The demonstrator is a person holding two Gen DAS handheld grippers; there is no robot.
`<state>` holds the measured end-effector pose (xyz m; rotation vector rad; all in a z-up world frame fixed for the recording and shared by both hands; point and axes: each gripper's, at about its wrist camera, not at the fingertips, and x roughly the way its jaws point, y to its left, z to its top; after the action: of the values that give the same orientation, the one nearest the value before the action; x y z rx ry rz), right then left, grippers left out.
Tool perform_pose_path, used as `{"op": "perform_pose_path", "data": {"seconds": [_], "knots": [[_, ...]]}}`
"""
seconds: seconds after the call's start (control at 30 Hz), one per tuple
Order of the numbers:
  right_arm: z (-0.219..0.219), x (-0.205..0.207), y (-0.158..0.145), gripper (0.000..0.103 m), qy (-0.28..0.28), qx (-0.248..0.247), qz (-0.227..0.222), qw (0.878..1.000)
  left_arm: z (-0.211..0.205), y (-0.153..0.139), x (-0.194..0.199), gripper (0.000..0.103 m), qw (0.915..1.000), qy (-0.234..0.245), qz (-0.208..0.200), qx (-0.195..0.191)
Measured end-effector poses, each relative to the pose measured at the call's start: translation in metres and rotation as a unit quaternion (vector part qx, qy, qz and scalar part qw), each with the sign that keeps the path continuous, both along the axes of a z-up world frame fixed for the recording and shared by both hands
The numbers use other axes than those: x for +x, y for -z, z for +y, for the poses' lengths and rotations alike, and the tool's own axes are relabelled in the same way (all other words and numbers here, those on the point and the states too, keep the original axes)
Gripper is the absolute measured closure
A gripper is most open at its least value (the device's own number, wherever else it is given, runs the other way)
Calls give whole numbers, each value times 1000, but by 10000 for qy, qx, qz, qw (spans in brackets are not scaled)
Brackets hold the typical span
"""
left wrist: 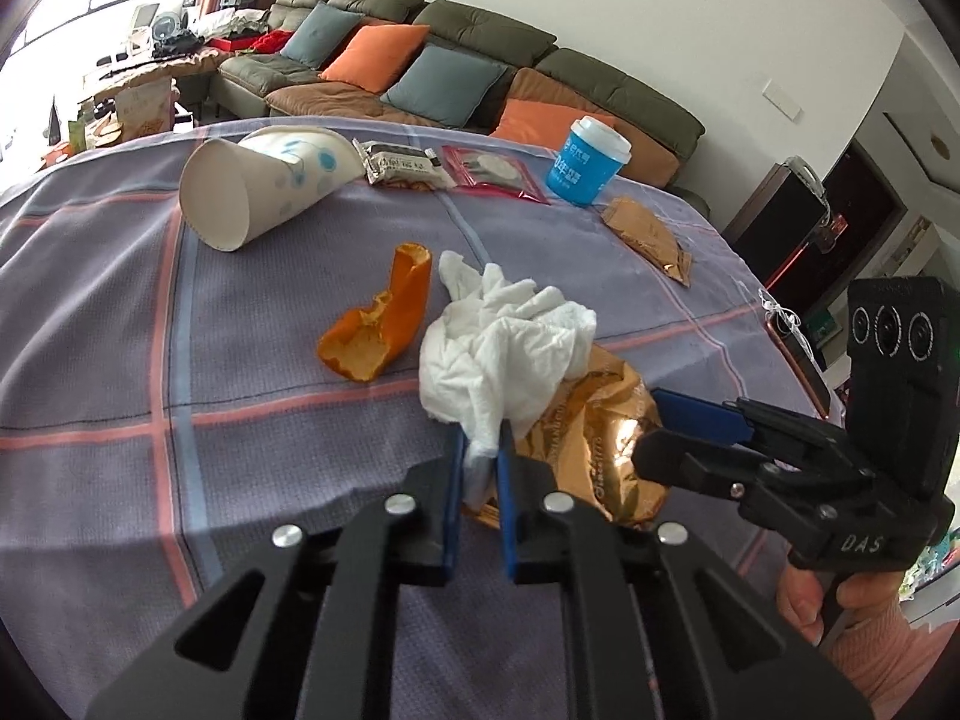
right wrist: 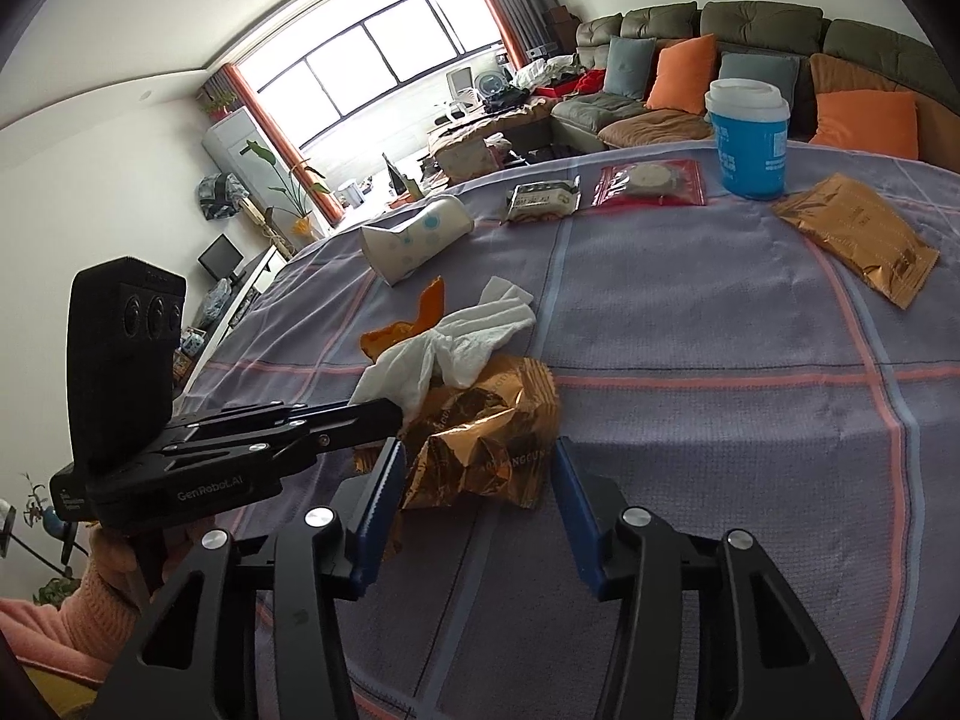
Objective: Collect trash
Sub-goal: 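Grasp the white tissue with the left gripper while the right gripper grasps the gold foil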
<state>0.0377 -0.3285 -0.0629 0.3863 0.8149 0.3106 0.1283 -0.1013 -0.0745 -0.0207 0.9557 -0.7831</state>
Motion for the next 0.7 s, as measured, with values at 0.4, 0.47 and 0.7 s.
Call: {"op": "perform_pose_path", "data": {"seconds": [0.4,0.47,0.7], "knots": [[-2,-5,-3,80,-53,238,2,9997,14,-23,-18,95,9989,-18,-412,-228],[-3,-4,-3,80,-70,248,-13,9997,20,-26,-20,95,9986,-42,-440,-284],[-4,-7,-8,83,-28,240,-89,9997,46,-36,-27,95,9973,-207,-522,-468]]}}
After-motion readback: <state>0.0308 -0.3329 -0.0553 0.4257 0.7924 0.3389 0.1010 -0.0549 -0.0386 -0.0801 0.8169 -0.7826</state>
